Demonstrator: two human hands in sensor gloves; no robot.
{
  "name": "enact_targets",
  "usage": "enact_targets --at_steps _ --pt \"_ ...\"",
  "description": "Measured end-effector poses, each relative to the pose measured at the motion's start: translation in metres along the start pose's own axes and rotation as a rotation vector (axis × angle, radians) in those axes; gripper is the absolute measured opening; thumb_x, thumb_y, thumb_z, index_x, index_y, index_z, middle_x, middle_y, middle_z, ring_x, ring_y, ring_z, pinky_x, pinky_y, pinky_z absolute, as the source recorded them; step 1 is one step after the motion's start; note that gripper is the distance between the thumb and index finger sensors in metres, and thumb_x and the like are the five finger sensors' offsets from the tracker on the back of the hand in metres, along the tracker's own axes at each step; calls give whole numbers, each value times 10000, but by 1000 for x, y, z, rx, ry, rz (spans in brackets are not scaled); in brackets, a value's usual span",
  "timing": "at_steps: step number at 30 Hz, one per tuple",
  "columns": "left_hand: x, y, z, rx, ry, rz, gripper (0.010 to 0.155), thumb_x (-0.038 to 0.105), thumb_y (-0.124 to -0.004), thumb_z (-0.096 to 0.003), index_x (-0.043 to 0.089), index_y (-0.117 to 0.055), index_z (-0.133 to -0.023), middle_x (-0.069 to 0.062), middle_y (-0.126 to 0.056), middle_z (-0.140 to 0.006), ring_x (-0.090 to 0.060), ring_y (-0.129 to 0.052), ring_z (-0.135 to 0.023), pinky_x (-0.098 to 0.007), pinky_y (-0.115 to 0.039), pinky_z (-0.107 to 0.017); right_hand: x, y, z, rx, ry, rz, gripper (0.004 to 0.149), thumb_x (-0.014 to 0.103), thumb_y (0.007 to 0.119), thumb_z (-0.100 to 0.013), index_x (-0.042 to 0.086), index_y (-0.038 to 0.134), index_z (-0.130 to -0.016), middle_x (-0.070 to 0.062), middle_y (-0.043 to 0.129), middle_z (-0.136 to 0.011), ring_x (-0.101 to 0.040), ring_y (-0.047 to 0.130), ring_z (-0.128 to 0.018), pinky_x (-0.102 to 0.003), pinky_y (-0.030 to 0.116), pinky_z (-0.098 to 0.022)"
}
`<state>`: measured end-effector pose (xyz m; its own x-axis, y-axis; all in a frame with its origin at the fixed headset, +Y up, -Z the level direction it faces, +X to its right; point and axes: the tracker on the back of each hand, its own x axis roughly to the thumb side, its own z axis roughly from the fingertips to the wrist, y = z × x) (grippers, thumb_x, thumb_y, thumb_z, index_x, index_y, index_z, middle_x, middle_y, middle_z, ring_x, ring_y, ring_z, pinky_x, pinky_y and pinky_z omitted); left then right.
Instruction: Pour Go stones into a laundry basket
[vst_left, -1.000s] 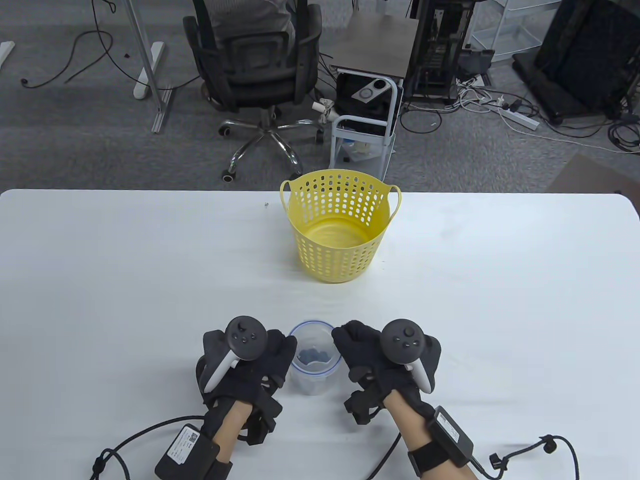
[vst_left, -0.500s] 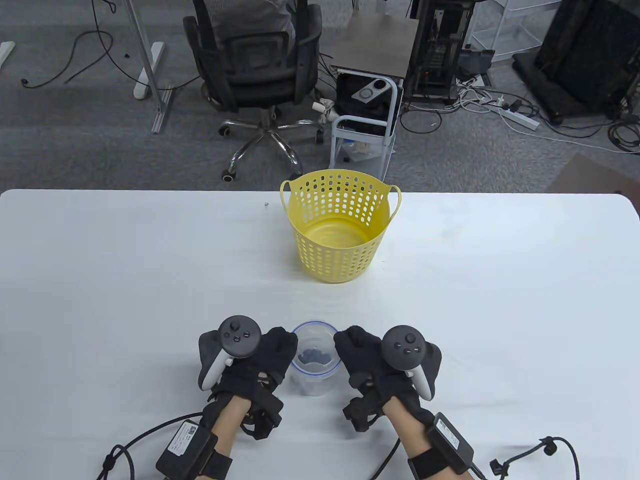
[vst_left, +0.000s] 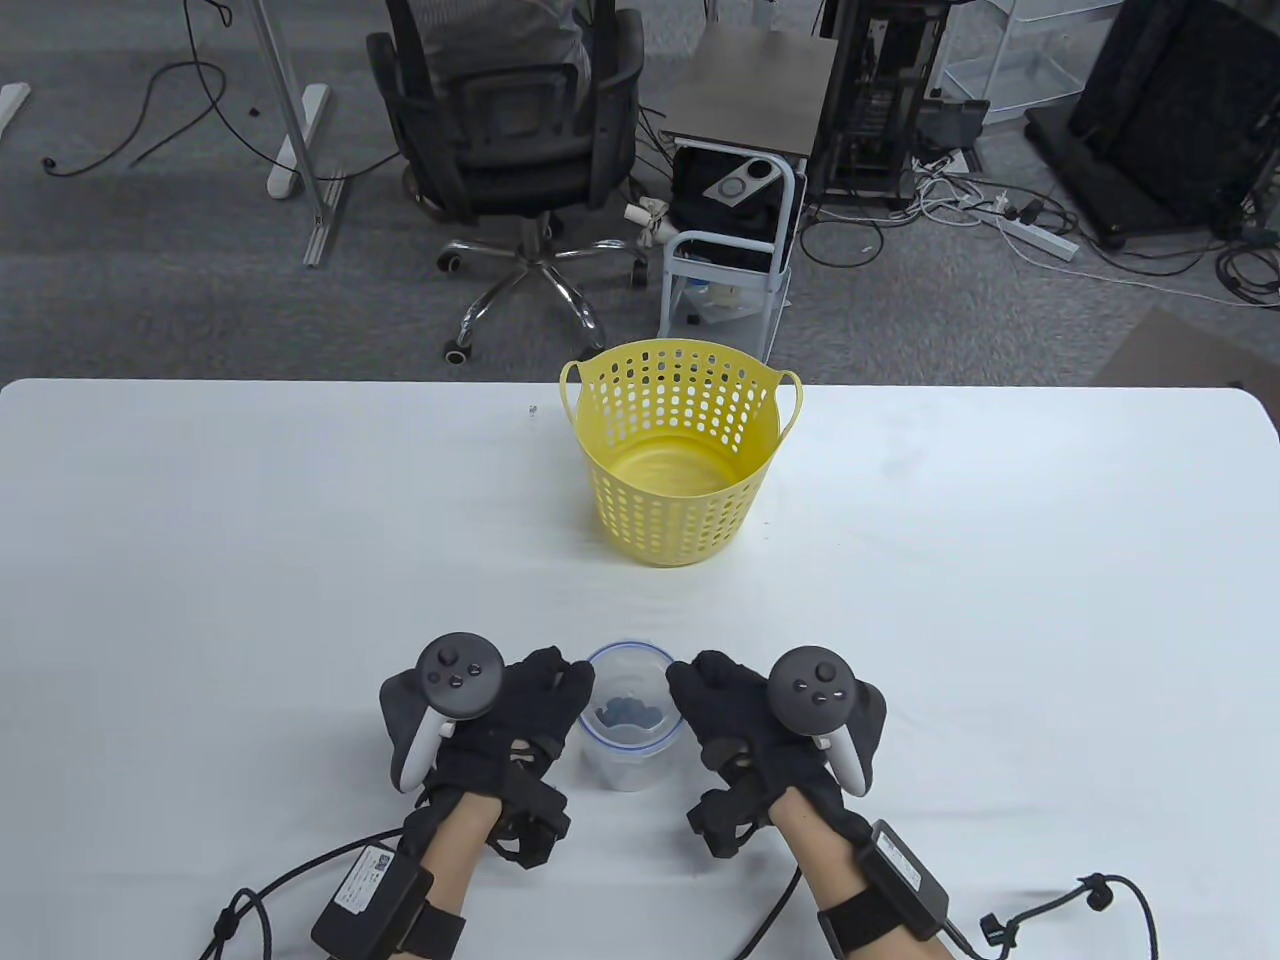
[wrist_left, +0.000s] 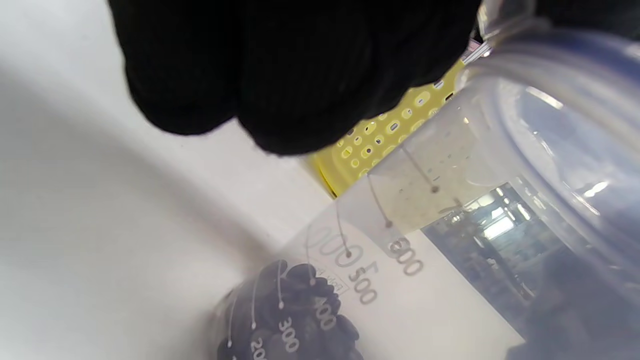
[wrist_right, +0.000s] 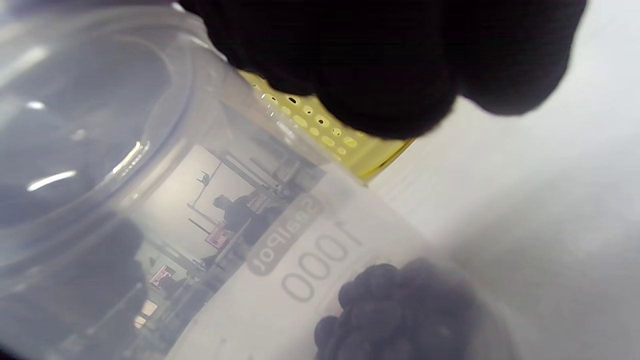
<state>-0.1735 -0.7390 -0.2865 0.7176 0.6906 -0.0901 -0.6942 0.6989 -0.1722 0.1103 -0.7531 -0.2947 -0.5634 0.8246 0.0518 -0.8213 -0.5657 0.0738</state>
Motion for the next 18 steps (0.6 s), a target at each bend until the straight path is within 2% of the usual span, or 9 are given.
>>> enact_targets --at_steps 3,5,7,11,14,18 --pt "0 1 2 35 -25 -48 811 829 -624 -406 301 -548 -1017 15 -763 -946 -205 -959 -663 -449 -817 -540 -2 -5 -2 -42 -5 -97 677 711 701 -452 162 791 -836 -113 915 -734 -402 955 -583 -616 753 -500" --pt "4 4 4 24 -44 -31 937 872 -635 -379 289 -407 -1077 -30 -635 -1056 -250 -889 -789 -478 -775 -596 -1 -8 -5 -42 4 -131 712 708 720 -448 144 752 -882 -145 873 -796 -444 917 -637 -639 723 -519" --pt "9 5 6 -23 -71 -44 1017 883 -657 -375 276 -273 -1095 -60 -510 -1123 -294 -800 -893 -494 -735 -635 3 -10 -8 -54 2 -114 735 708 736 -444 142 719 -913 -156 835 -845 -465 893 -673 -644 712 -531" --pt "19 0 9 -140 -105 -112 1128 881 -735 -364 271 -105 -1074 -85 -362 -1175 -357 -672 -998 -533 -679 -678 10 -10 -17 4 13 -94 760 699 756 -448 135 683 -952 -178 786 -916 -491 858 -724 -649 700 -545" --pt "22 -6 8 -261 -103 -156 1167 857 -781 -373 267 -39 -1054 -93 -293 -1189 -384 -617 -1031 -552 -647 -698 10 -6 -21 52 34 -60 755 674 776 -456 130 666 -968 -183 773 -933 -497 847 -740 -654 691 -553" --pt "21 -6 6 -293 -86 -142 1159 825 -800 -386 262 -38 -1054 -94 -300 -1191 -393 -612 -1034 -564 -634 -702 6 -3 -20 61 54 6 736 630 816 -453 129 664 -970 -177 769 -941 -500 842 -750 -659 684 -558"
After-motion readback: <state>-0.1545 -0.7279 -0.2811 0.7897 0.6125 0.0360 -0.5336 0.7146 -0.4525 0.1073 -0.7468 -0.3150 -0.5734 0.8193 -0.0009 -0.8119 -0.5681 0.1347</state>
